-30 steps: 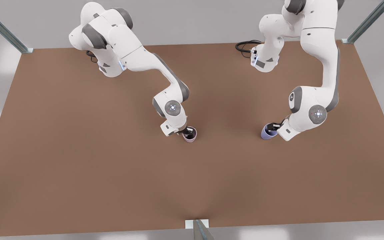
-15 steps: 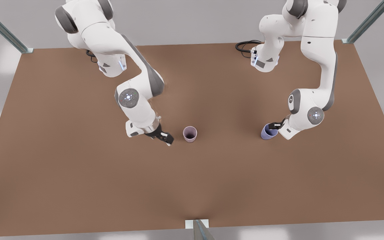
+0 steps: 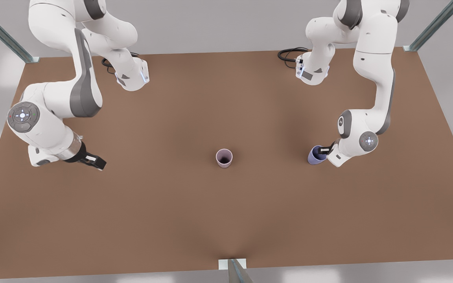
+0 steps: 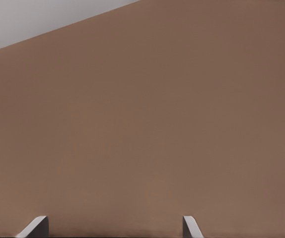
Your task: Stack the cups, with the pink cup at the bottom and the purple cup at the top
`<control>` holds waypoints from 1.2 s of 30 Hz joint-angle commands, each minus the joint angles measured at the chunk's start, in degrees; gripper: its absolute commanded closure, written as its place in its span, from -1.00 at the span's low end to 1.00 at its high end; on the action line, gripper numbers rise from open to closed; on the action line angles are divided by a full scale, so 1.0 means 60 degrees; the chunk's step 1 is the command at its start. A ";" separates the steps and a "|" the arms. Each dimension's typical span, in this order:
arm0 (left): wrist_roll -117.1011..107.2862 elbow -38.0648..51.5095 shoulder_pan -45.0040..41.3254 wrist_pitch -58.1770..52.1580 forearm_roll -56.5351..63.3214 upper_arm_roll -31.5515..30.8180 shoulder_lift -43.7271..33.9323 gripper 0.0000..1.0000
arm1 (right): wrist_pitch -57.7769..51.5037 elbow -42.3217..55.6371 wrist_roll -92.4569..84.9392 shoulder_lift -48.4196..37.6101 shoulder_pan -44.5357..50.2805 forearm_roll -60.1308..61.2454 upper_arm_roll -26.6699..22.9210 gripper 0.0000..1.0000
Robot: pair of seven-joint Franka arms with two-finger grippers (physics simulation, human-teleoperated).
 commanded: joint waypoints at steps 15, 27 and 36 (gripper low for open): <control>-0.0472 0.0444 -0.0126 -0.0190 -0.0044 -0.0061 -0.0189 0.57 | -0.0413 0.0388 -0.3900 0.0734 -0.0072 -0.0062 -0.0135 -1.00; -0.8586 0.8339 -0.4536 -0.5098 -0.0893 -0.0339 0.2535 0.57 | -0.0457 0.0388 -0.3914 0.0793 -0.0145 -0.0048 -0.0150 -1.00; -1.0550 0.8795 -0.4858 -0.3662 -0.1538 -0.0911 0.2946 0.57 | -0.0486 0.0344 -0.3914 0.0793 -0.0175 -0.0048 -0.0165 -1.00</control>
